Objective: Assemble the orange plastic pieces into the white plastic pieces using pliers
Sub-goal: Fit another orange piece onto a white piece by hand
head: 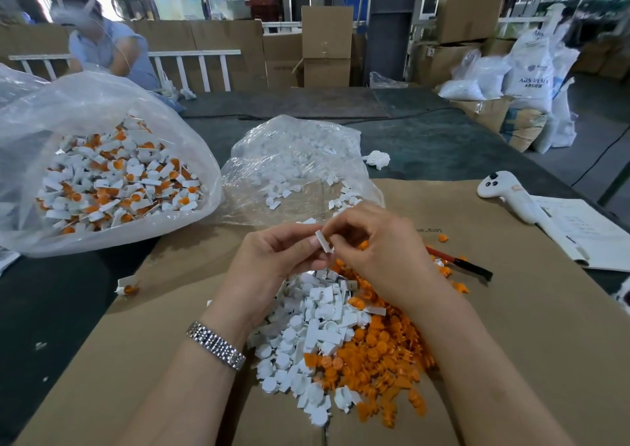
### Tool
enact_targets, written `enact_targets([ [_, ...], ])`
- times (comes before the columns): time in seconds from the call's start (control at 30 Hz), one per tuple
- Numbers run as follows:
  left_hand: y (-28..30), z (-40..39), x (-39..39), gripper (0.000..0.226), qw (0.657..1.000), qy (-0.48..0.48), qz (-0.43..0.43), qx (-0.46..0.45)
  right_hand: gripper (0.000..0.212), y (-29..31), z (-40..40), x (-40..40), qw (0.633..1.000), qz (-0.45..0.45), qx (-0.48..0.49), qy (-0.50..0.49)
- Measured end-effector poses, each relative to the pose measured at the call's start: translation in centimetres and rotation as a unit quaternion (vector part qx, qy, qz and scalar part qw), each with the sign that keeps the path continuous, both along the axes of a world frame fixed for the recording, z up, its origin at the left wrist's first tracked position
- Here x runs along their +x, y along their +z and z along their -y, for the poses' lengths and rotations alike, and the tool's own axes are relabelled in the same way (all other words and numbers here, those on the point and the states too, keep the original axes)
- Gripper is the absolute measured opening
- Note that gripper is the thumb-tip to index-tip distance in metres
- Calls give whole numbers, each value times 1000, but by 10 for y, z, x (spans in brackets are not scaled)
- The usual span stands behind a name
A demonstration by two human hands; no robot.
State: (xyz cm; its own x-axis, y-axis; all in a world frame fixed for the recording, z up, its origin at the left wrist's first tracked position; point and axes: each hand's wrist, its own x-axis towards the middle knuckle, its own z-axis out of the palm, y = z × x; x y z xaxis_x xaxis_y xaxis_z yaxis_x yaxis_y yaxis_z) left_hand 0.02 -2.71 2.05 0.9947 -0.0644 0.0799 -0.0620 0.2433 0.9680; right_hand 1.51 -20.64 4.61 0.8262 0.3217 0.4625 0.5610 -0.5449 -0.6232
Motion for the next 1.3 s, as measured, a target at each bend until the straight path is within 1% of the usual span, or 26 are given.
enact_targets([
  [0.1,1,2,0,27,1000,18,6,-5,6,0,-1,-1,1000,-7,19,-8],
  [0.2,1,3,-1,20,999,32,8,-4,4,-1,-2,1,996,-56,71,-26],
  [0.33,3,3,-4,29,1000,5,-6,6,6,-3,-1,2,991,-79,103,-43],
  [0.4,3,3,-4,31,1000,17,-8,7,3,-3,-2,1,990,-92,105,-32],
  [0.43,3,2,-4,31,1000,24,-11,-3,5,-3,-1,1,989,-102,102,-20],
  [0.53,5,0,-3,27,999,26,-33,-35,18,0,2,1,989,-124,80,24],
  [0.6,8,-2,-3,27,997,18,-49,-50,23,2,3,0,991,-113,68,31],
  [0.7,10,-4,-4,26,996,7,-60,-72,20,2,3,0,993,-89,71,27],
  [0.83,12,-4,-6,24,994,-1,-65,-92,16,0,3,1,998,-29,51,20],
  [0.93,13,-3,-6,23,993,-4,-68,-97,18,-1,3,1,999,9,34,23],
  [1.03,13,-4,-7,19,992,-5,-71,-101,20,-2,2,2,998,12,50,36],
  [1.13,14,-5,-8,20,991,-11,-79,-107,19,-3,3,3,997,9,64,34],
  [1.3,14,-3,-7,14,993,6,-78,-94,16,-5,1,4,997,21,64,38],
])
